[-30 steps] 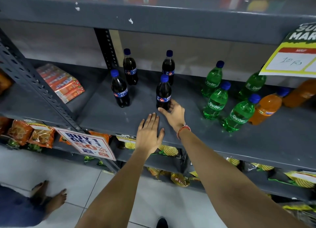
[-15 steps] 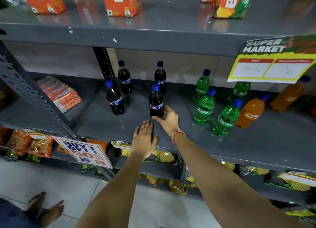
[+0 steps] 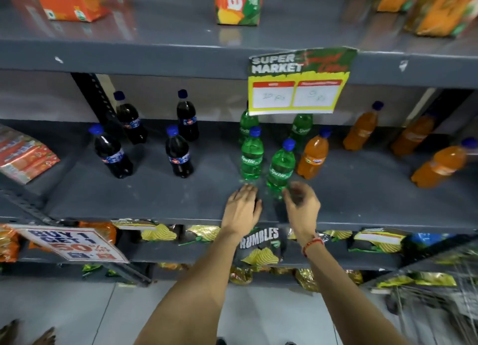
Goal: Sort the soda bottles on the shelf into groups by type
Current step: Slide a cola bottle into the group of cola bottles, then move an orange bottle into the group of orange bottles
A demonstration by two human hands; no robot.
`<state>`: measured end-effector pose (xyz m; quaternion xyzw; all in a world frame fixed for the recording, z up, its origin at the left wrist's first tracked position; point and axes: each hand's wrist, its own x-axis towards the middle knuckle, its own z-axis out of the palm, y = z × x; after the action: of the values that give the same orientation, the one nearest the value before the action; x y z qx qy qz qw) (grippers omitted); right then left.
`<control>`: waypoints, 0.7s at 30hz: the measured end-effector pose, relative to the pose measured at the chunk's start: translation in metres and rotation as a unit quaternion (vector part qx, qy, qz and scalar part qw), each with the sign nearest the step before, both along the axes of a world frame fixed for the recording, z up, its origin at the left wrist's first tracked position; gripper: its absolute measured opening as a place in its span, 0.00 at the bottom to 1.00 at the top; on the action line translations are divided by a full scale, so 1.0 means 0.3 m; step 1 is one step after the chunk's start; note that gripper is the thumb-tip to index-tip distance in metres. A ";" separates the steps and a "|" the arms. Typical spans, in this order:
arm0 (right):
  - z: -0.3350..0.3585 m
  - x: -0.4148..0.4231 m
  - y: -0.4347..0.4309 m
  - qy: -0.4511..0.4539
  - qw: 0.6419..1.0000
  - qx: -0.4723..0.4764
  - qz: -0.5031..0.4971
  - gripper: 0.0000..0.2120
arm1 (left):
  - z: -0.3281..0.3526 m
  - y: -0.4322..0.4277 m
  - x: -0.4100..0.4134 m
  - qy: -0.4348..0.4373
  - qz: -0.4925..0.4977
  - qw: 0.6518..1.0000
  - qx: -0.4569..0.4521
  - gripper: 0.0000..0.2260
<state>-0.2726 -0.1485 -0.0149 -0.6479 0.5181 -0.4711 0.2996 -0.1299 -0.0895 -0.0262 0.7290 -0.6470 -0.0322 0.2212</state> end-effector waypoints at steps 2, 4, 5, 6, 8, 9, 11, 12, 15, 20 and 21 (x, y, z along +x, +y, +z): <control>0.009 -0.066 -0.042 -0.017 0.999 0.000 -0.043 0.09 | -0.017 -0.020 -0.047 -0.012 0.027 0.999 0.034 0.23; 0.018 -0.107 -0.096 -0.038 0.997 0.005 -0.067 0.10 | -0.031 -0.026 -0.068 -0.025 0.047 0.997 0.053 0.26; 0.020 -0.122 -0.126 -0.041 0.996 0.016 -0.075 0.12 | -0.038 -0.028 -0.074 -0.034 0.050 0.996 0.059 0.28; 0.022 -0.130 -0.155 -0.035 0.996 0.030 -0.080 0.16 | -0.043 -0.027 -0.073 -0.041 0.050 0.996 0.062 0.28; 0.023 -0.139 -0.210 -0.001 0.995 0.072 -0.073 0.28 | -0.050 -0.028 -0.076 -0.047 0.048 0.996 0.060 0.29; 0.032 -0.133 -0.233 0.017 0.994 0.093 -0.063 0.33 | -0.049 -0.029 -0.075 -0.046 0.047 0.996 0.058 0.29; 0.041 -0.114 -0.270 0.039 0.993 0.108 -0.043 0.38 | -0.047 -0.033 -0.079 -0.042 0.045 0.996 0.060 0.29; 0.045 -0.097 -0.284 0.042 0.993 0.106 -0.037 0.37 | -0.046 -0.033 -0.079 -0.040 0.045 0.996 0.061 0.28; 0.012 -0.089 -0.305 0.024 0.989 0.143 -0.038 0.29 | -0.045 -0.029 -0.080 -0.035 0.045 0.997 0.059 0.28; 0.021 -0.067 -0.317 0.014 0.990 0.132 -0.053 0.23 | -0.035 -0.025 -0.084 -0.031 0.050 0.997 0.054 0.26; 0.036 -0.064 -0.313 0.019 0.990 0.128 -0.050 0.24 | -0.032 -0.023 -0.085 -0.030 0.051 0.997 0.054 0.26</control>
<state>-0.2919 -0.2425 -0.0041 -0.5868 0.6112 -0.4029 0.3461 -0.1555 -0.0966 -0.0357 0.7729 -0.6124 -0.0336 0.1629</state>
